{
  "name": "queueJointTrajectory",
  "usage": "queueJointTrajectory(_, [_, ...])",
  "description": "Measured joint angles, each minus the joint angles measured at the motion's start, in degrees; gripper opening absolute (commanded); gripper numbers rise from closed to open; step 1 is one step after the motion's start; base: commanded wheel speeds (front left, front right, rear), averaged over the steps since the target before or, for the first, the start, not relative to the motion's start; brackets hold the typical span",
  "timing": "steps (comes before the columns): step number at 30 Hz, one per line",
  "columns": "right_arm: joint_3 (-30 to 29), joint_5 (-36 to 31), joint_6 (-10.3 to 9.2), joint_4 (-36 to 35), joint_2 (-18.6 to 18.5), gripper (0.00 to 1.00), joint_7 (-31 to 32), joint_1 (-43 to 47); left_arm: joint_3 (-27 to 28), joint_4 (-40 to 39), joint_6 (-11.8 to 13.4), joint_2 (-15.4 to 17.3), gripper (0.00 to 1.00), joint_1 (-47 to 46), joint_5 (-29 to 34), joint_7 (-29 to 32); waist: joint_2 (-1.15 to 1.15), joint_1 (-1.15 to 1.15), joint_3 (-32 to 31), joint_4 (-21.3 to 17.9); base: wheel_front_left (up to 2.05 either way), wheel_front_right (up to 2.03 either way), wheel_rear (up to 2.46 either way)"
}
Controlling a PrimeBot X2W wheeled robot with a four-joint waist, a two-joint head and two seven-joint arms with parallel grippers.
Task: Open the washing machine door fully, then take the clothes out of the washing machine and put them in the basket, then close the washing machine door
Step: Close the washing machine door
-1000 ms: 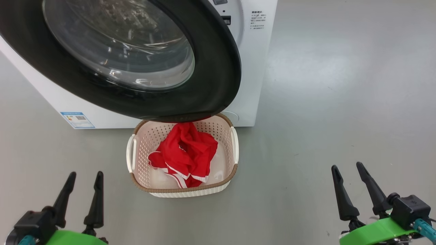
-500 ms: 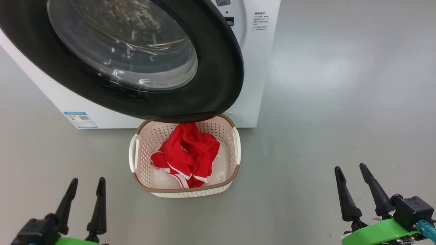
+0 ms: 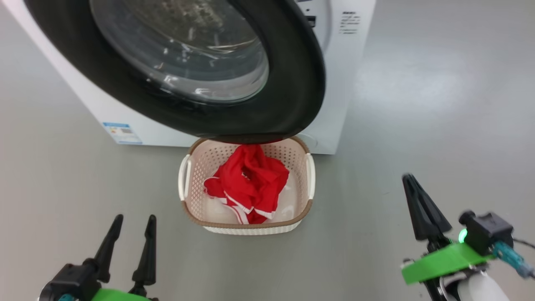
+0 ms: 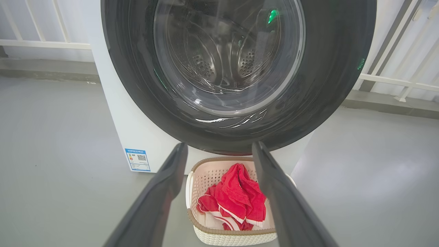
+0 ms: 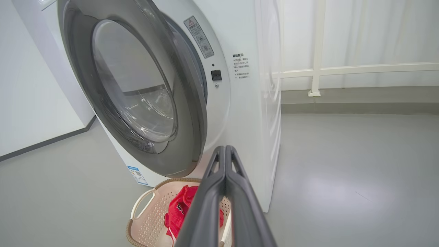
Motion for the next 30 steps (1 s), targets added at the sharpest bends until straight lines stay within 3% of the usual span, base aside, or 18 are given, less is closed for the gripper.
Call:
queueJointTrajectory(12, [6.45, -0.04, 0.00, 5.52, -0.35, 0.00, 0.00, -15.33, -2.92, -0.56, 0.00, -2.70, 1.00, -4.64, -0.18, 0.00, 0.00, 0.00, 3.74, 5.48, 0.00, 0.00, 0.00])
queueJointTrajectory(30, [5.12, -0.05, 0.00, 12.47, -2.09, 0.00, 0.00, -29.71, -6.23, -1.38, 0.00, -3.63, 1.00, -8.64, -3.10, 0.00, 0.00, 0.00, 10.72, 11.24, 0.00, 0.00, 0.00])
